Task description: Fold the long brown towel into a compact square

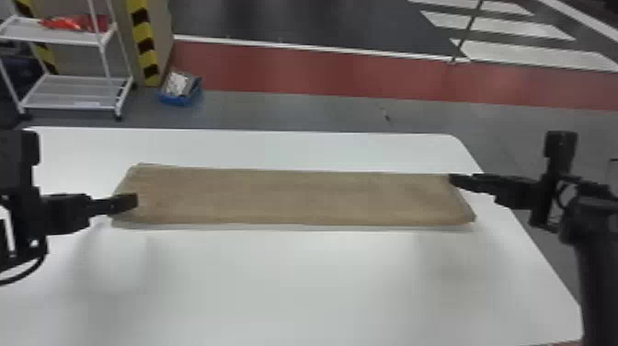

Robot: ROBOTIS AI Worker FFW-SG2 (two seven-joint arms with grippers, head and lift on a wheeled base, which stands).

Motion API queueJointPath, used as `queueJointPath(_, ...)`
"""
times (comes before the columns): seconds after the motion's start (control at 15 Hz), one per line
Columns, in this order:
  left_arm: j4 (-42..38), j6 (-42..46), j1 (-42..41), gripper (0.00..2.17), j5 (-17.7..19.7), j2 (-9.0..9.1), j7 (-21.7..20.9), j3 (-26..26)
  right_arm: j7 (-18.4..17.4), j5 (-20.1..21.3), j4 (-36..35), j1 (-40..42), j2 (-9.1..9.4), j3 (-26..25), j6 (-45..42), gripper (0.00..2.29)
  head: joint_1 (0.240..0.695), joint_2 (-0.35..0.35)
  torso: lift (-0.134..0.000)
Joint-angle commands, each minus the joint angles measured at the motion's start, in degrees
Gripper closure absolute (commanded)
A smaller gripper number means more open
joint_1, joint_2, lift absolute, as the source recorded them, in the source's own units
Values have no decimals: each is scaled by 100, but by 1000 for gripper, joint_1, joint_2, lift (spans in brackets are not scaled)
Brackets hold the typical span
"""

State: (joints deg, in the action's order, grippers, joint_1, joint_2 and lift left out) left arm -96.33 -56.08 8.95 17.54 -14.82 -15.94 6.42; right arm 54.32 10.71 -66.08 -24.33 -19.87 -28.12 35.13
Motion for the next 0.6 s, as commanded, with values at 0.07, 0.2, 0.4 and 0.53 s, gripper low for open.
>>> queueJointPath(0.07,0,40,-8,76,-22,5,29,-35,0,-7,-1,34,-8,-9,52,208,695,-183,-124)
queueJointPath(0.2,0,93,-8,76,-40,-3,38,-53,70,28,-1,60,-8,-97,157,218,695,-183,-124)
queueJointPath(0.4,0,110,-8,76,-40,5,38,-70,193,28,-10,113,-17,-167,140,218,695,-187,-124)
queueJointPath(0.53,9,145,1,76,-40,23,38,-79,220,45,-36,121,-26,-176,175,218,695,-191,-124)
